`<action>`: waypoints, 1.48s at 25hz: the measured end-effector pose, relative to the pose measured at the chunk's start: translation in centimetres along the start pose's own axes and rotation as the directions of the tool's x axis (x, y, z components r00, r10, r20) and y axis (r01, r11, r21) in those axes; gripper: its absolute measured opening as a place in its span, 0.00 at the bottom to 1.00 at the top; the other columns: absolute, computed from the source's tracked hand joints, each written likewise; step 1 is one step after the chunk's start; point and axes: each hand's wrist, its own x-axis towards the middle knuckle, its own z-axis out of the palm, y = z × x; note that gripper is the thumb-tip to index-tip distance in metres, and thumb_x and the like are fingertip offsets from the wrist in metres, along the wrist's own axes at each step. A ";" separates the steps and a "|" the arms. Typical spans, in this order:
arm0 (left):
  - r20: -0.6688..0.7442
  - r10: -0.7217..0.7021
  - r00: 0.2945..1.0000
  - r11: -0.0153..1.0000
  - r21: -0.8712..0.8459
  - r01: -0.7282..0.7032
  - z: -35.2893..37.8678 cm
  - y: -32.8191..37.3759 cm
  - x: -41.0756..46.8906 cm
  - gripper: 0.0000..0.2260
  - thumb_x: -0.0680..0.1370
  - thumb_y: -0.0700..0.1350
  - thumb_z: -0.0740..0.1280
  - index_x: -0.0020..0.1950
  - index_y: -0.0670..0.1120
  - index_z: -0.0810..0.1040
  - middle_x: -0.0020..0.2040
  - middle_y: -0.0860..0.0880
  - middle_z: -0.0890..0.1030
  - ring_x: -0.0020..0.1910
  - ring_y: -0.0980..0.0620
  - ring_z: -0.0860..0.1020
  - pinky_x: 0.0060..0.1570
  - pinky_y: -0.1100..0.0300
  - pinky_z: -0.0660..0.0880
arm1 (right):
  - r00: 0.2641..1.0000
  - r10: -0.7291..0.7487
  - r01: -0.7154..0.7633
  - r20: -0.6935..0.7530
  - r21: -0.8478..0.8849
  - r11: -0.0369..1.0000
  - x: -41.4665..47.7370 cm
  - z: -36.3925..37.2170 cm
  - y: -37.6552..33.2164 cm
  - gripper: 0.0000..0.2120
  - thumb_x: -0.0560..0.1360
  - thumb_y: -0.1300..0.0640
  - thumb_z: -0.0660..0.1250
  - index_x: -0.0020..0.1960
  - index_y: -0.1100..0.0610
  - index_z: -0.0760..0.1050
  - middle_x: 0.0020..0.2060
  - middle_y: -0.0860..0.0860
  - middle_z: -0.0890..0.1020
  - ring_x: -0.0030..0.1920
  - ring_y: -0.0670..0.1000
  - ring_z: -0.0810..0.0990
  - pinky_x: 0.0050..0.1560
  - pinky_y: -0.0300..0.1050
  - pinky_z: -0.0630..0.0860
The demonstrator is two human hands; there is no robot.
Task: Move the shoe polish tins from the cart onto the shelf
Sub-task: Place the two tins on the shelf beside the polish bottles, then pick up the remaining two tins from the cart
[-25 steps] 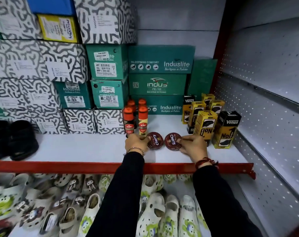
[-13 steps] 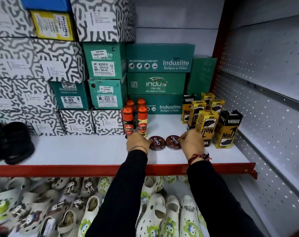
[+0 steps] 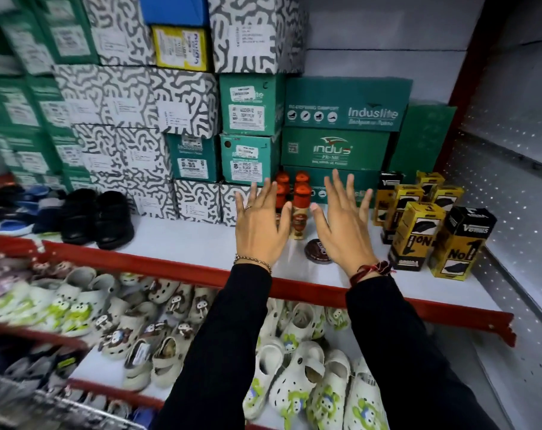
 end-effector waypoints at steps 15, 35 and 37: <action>-0.317 -0.392 0.863 0.817 0.312 0.486 -14.5 -16.9 -14.8 0.28 0.82 0.55 0.53 0.81 0.45 0.57 0.82 0.49 0.56 0.83 0.48 0.49 0.80 0.49 0.40 | 0.835 -0.519 0.393 0.184 0.461 0.795 -7.2 8.7 -23.3 0.29 0.83 0.44 0.51 0.80 0.55 0.58 0.81 0.49 0.56 0.82 0.51 0.46 0.79 0.65 0.37; 0.231 -0.920 -0.315 -0.326 -0.012 0.945 -1.1 -40.6 -49.0 0.23 0.81 0.53 0.62 0.72 0.41 0.72 0.71 0.40 0.76 0.70 0.42 0.74 0.67 0.55 0.70 | -0.071 -0.317 0.161 0.946 0.325 0.932 -33.7 42.1 -34.7 0.18 0.78 0.58 0.68 0.65 0.65 0.77 0.62 0.62 0.81 0.62 0.56 0.80 0.56 0.39 0.75; 0.279 -0.864 -0.418 -0.410 0.090 0.908 2.3 -42.0 -51.5 0.22 0.81 0.54 0.62 0.68 0.40 0.76 0.68 0.39 0.78 0.68 0.41 0.75 0.64 0.54 0.72 | -0.103 -0.262 0.198 0.960 0.277 0.940 -35.8 45.6 -34.9 0.14 0.78 0.57 0.67 0.60 0.65 0.79 0.59 0.62 0.82 0.62 0.59 0.80 0.57 0.44 0.74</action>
